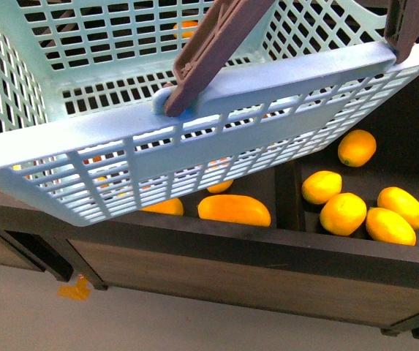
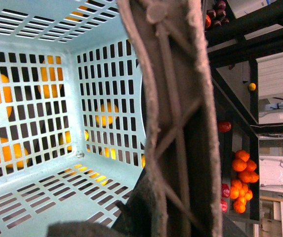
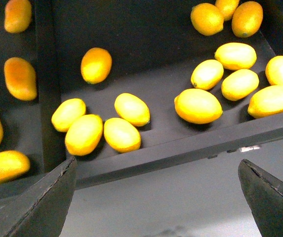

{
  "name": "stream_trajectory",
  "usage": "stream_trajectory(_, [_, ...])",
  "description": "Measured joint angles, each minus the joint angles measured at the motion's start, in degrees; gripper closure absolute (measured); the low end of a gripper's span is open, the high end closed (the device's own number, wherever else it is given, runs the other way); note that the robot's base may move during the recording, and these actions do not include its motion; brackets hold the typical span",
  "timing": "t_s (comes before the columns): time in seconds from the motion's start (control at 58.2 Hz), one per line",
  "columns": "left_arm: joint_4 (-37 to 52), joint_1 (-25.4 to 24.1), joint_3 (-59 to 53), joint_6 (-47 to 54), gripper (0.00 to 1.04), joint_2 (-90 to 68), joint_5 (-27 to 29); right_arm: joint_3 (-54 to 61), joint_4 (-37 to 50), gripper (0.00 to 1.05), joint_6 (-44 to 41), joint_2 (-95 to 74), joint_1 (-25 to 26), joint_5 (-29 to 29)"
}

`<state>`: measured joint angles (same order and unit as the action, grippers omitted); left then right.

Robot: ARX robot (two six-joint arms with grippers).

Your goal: Pick lemon and mango into basket

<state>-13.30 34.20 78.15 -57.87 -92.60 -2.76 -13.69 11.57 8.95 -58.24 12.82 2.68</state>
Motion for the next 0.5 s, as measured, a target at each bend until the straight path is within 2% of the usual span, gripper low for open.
stream_trajectory(0.103, [0.00, 0.00, 0.00, 0.07, 1.00, 0.00, 0.15, -5.40, 7.02, 0.09, 0.63, -14.78, -0.44, 0.07])
stream_trajectory(0.241, [0.00, 0.00, 0.00, 0.07, 1.00, 0.00, 0.15, -13.49, 11.13, 0.09, 1.64, -31.39, -2.49, 0.76])
stream_trajectory(0.498, [0.00, 0.02, 0.00, 0.04, 1.00, 0.00, 0.00, -38.23, 5.75, 0.09, 6.73, -60.59, -9.22, 3.80])
